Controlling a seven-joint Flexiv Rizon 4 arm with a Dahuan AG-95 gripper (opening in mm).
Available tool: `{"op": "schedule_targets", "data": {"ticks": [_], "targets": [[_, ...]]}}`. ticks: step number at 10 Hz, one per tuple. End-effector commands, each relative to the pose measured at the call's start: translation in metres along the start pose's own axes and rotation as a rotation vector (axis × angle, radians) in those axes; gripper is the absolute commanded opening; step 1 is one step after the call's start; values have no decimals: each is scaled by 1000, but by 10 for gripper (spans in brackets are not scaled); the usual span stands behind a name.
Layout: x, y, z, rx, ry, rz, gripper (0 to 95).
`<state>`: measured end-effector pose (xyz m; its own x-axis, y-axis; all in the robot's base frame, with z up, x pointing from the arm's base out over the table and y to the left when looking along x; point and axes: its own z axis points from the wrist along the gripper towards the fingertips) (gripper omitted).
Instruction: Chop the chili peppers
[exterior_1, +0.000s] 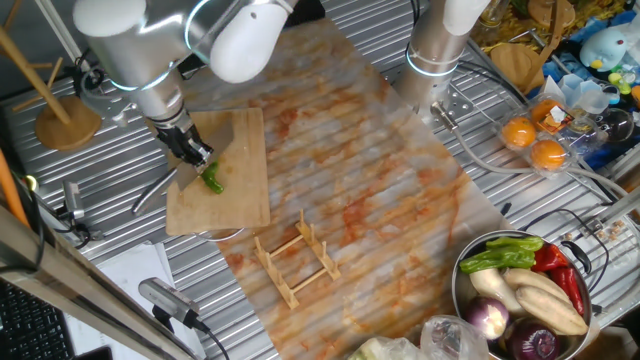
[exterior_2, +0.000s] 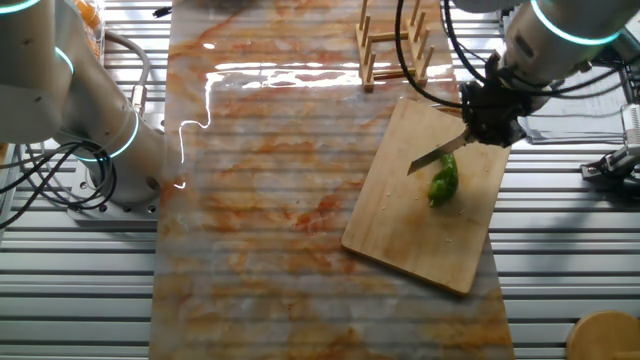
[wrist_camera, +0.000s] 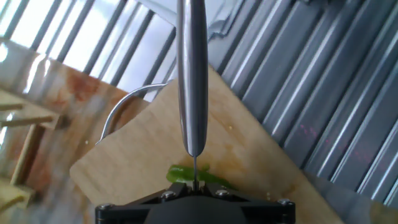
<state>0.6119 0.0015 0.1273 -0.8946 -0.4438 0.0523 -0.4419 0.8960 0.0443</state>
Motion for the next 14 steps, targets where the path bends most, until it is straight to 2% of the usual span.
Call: {"op": "schedule_targets", "data": {"ticks": [1,3,5,9,11,14], "targets": [[-6,-3,10,75,12,52,0],[-12,2,15,78,13,68,0],[-8,4,17,77,12,70,0],[-1,9,31,69,9,85,0],[2,14,39,77,5,96,0],[7,15,41,83,1,99,0]]}}
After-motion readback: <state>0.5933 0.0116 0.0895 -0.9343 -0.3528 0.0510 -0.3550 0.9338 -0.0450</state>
